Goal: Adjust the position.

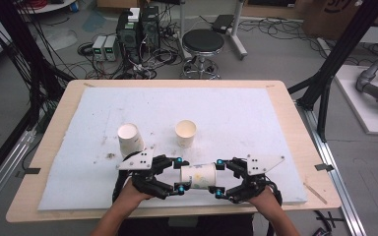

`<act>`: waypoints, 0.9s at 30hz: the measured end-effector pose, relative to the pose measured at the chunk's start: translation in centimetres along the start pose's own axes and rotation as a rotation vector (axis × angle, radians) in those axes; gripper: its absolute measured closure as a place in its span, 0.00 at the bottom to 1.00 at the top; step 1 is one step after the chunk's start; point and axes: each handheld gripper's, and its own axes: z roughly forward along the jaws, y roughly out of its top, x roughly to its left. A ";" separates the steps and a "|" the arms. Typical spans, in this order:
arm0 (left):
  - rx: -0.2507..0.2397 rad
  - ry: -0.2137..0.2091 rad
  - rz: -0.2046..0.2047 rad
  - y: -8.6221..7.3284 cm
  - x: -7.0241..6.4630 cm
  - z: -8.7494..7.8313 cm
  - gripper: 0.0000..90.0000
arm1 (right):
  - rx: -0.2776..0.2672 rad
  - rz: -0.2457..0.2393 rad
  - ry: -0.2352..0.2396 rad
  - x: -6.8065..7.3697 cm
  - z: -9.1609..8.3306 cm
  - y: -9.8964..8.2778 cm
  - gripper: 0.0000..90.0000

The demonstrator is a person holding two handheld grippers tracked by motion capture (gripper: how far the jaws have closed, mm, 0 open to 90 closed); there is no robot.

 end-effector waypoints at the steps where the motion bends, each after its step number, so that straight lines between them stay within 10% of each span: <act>1: 0.011 0.017 0.001 0.0 0.0 0.0 0.37 | 0.002 0.001 -0.004 0.0 0.0 0.0 0.35; 8: 0.083 0.079 0.005 0.3 -0.3 -0.1 0.18 | 0.055 0.018 -0.011 -0.1 -0.2 0.3 0.35; 27: 0.277 0.145 0.092 1.5 -0.7 0.0 0.17 | 0.303 -0.055 -0.064 -0.6 0.4 2.9 0.35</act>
